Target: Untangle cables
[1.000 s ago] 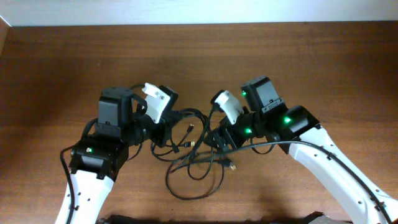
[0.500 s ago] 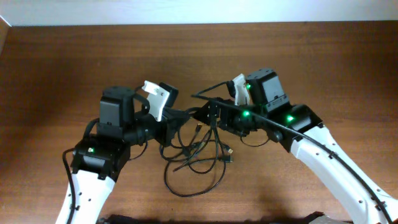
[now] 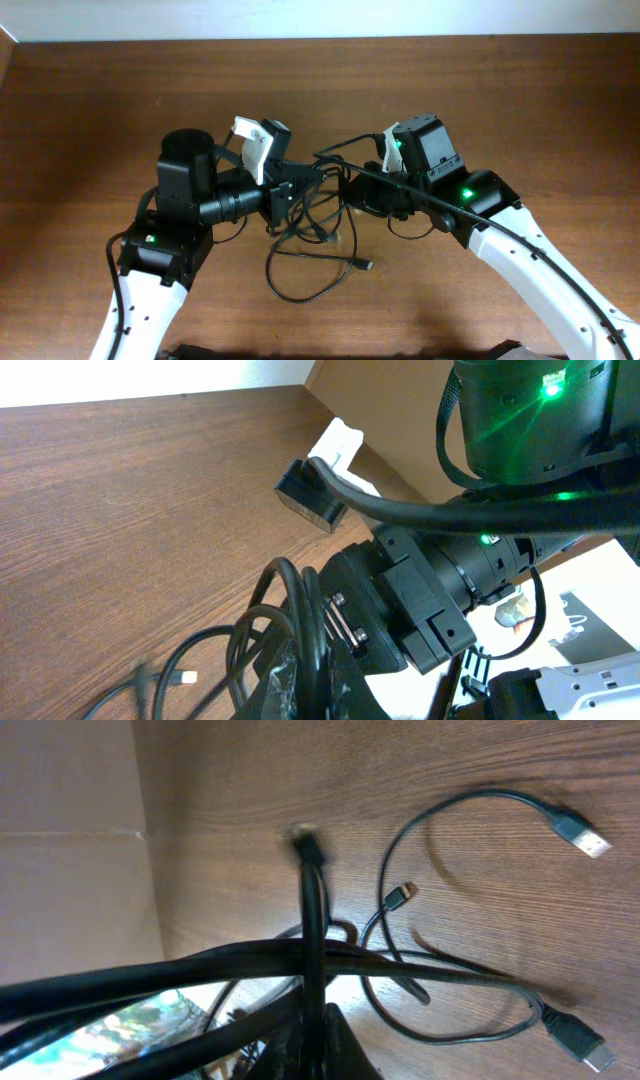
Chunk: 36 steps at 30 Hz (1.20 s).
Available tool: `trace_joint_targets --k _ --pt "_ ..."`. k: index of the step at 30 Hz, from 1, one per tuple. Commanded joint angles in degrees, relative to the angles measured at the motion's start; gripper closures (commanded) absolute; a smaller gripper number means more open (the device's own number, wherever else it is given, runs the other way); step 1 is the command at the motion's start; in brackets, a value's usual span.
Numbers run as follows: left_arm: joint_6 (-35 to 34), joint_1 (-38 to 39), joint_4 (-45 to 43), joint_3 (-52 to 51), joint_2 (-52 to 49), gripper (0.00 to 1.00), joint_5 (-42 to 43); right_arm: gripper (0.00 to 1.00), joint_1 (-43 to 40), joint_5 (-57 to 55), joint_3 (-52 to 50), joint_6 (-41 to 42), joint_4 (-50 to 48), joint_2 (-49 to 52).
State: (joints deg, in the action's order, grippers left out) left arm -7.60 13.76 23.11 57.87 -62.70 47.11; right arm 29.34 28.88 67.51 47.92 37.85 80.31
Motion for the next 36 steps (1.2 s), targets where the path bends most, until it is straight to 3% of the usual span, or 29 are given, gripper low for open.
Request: trace_joint_targets --k 1,4,6,7,13,24,29,36 --pt "-0.74 0.33 -0.42 0.70 0.57 1.00 0.48 0.96 0.26 -0.26 0.11 -0.50 -0.13 0.11" --pt "-2.67 0.33 -0.24 0.70 0.57 1.00 -6.32 0.96 0.20 -0.07 0.11 -0.98 -0.13 0.09" --pt "-13.05 -0.22 0.50 0.70 0.57 1.00 -16.20 0.96 -0.20 -0.04 0.11 -1.66 -0.15 -0.26" --pt "-13.62 -1.95 0.87 0.70 0.57 1.00 -16.96 0.96 -1.88 0.07 0.13 -3.45 -0.09 -1.22" --pt "-13.60 -14.80 8.31 0.70 0.57 1.00 -16.96 0.96 -21.24 5.09 0.13 -7.26 2.47 -10.45" --pt "-13.64 -30.47 11.76 0.68 0.57 1.00 -16.96 0.96 -48.83 10.56 0.13 -17.18 12.28 -11.47" --pt "-13.64 -33.70 12.39 0.68 0.57 1.00 -16.96 0.96 -54.29 10.56 0.11 -19.26 15.45 -11.47" --pt "-14.08 -36.72 12.59 0.68 0.57 1.00 -16.94 0.95 -54.93 9.66 0.11 -20.74 16.46 -11.43"
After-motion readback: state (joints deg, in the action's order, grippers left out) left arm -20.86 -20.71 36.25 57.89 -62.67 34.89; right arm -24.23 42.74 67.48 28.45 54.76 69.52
